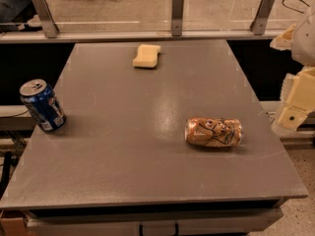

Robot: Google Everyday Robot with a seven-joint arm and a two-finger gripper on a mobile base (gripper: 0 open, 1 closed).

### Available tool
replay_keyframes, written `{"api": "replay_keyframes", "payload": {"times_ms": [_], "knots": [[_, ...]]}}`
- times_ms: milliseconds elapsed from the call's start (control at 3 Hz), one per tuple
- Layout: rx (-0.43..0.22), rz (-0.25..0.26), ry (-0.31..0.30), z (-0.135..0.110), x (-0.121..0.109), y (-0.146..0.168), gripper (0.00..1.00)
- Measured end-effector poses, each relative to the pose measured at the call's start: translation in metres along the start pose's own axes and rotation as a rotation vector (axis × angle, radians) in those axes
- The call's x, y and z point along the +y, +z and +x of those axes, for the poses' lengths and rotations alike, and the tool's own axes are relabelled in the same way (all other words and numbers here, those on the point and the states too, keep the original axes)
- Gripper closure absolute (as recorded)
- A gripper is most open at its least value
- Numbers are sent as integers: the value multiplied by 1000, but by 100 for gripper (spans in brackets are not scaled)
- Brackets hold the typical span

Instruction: Move sponge near orange can

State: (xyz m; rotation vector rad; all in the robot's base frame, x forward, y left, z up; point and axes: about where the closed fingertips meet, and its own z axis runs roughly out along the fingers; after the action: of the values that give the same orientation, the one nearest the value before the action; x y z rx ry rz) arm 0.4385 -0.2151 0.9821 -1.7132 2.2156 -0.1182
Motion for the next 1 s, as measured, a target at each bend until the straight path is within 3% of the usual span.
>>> {"api": "replay_keyframes", "payload": {"times_ms": [667, 1000], "knots": [[-27, 7, -13, -8, -7, 3, 0], [-102, 22, -34, -39, -34, 24, 0]]}}
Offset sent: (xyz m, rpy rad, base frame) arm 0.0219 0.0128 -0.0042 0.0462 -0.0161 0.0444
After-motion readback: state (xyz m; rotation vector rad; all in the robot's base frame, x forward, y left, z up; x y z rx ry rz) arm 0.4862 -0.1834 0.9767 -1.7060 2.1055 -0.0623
